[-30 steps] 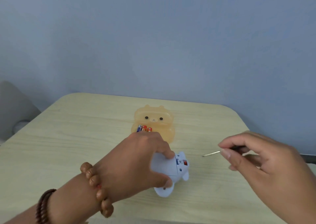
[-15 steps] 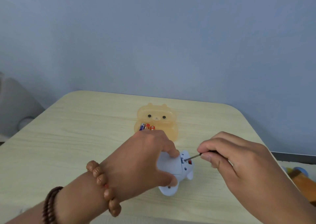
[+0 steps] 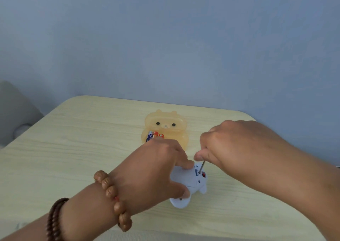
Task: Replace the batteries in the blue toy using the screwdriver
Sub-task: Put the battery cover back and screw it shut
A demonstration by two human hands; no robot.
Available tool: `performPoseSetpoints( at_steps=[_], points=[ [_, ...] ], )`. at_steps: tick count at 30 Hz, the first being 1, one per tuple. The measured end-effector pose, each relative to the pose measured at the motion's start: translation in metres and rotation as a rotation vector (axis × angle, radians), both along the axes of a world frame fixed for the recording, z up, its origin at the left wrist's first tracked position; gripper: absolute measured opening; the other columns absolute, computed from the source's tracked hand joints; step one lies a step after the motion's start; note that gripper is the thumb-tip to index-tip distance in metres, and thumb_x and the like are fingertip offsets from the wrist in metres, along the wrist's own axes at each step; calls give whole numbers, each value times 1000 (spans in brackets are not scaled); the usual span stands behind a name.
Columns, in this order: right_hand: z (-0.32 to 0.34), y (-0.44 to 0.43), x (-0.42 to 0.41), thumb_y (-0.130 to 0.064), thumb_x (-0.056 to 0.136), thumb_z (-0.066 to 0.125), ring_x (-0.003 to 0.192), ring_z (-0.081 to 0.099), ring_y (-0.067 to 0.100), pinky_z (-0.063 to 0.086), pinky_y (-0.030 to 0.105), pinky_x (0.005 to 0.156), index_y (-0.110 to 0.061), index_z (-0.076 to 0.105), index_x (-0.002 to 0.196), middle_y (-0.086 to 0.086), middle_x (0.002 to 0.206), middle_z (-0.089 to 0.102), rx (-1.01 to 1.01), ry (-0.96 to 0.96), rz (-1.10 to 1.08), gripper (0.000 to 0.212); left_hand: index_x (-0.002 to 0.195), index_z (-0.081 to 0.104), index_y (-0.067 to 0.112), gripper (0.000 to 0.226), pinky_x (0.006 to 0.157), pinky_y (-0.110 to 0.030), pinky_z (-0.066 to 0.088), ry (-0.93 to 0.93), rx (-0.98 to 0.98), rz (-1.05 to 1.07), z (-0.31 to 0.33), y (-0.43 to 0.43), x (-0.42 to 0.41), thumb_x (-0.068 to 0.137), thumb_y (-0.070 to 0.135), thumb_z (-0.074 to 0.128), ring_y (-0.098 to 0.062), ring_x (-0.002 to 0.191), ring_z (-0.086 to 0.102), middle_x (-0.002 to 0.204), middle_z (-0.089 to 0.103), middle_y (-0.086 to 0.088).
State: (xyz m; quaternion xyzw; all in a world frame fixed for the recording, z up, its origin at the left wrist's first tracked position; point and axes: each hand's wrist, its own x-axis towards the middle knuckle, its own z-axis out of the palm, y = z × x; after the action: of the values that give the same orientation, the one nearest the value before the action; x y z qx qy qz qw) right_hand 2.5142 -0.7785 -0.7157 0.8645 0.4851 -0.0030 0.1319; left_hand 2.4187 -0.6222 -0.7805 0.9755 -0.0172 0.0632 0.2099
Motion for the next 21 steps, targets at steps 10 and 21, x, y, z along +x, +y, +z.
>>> performPoseSetpoints(
  at_steps=[10,21],
  points=[
    [-3,-20,-6,-49,104,36,78,62,14,52,36,70,-37,36,102,-9,85,58,77,117,-57,13,126,64,39,55,95,-21,44,-15,-7,-6,-3,3,-2,74,51,78,4,111,46,120,58,25],
    [-7,-11,1,-67,100,22,86,61,16,47,34,70,-30,54,97,-10,95,55,2,61,-23,49,119,66,44,50,92,-18,42,-27,-30,-16,-5,7,-1,72,53,78,6,109,47,115,57,27]
  ],
)
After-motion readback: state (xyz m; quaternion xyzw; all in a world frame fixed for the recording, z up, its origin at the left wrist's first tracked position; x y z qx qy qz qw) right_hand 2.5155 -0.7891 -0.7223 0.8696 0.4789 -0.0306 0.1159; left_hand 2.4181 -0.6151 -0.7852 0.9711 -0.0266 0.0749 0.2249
